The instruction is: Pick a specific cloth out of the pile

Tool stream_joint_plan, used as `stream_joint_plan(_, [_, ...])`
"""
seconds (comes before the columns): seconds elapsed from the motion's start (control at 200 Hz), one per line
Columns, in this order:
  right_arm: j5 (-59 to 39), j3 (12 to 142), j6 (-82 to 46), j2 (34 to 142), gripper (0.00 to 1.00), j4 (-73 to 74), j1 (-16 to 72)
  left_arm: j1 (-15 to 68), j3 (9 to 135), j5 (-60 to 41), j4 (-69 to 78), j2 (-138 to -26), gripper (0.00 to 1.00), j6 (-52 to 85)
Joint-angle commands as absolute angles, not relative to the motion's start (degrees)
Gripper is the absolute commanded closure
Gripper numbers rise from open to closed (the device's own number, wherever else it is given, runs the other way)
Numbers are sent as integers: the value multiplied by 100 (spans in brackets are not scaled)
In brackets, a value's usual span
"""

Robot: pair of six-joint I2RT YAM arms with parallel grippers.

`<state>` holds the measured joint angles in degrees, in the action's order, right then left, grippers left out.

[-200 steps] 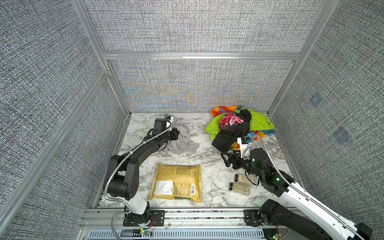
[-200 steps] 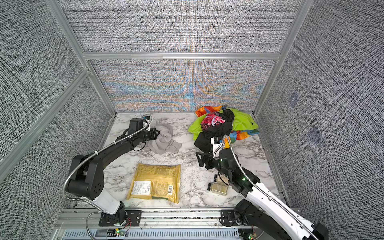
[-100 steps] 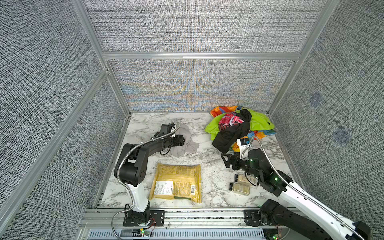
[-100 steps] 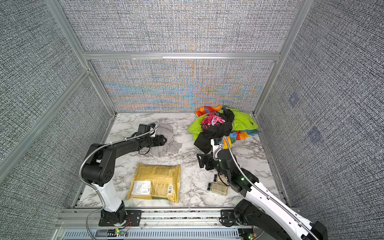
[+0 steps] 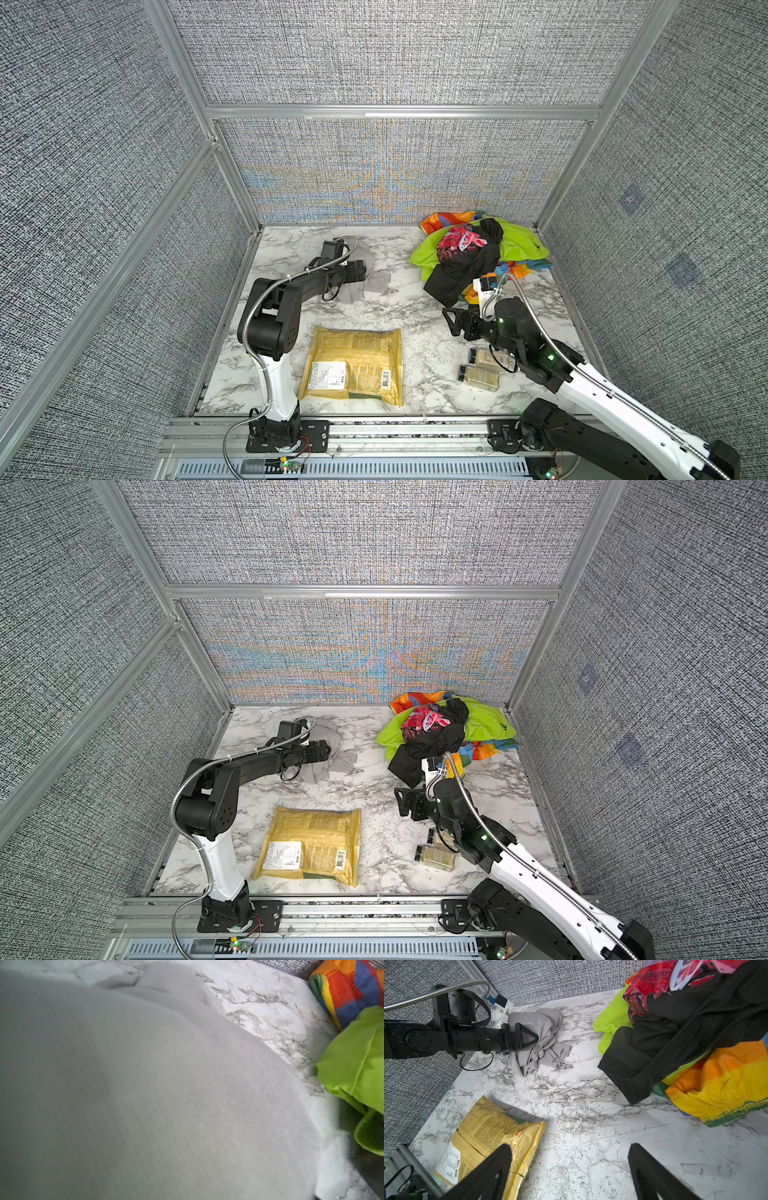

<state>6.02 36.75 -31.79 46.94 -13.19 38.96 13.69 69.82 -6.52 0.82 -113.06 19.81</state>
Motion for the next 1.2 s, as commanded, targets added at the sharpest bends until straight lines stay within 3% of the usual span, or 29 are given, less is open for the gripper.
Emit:
stream_joint_plan(0.0, [603,3676,-3137,4648,7,-1267,3903,1263,7189,-474,-314,-11499,6,2174])
stream_joint_plan(0.21, [270,3580,-3094,4588,7,-1126,3902,1125,7515,-431,-466,-11581,6,2467])
stream_joint_plan(0.57, [272,3556,-3041,4488,7,-1191,3912,923,7011,-519,-20,-11066,4,2744])
stream_joint_plan(0.956, [227,3581,-2951,4276,7,-1325,3911,892,6771,-818,328,-9812,1,2491])
stream_joint_plan(1.196, [53,3651,-2848,4164,7,-1294,3911,890,5920,-1050,547,-8296,1,2166])
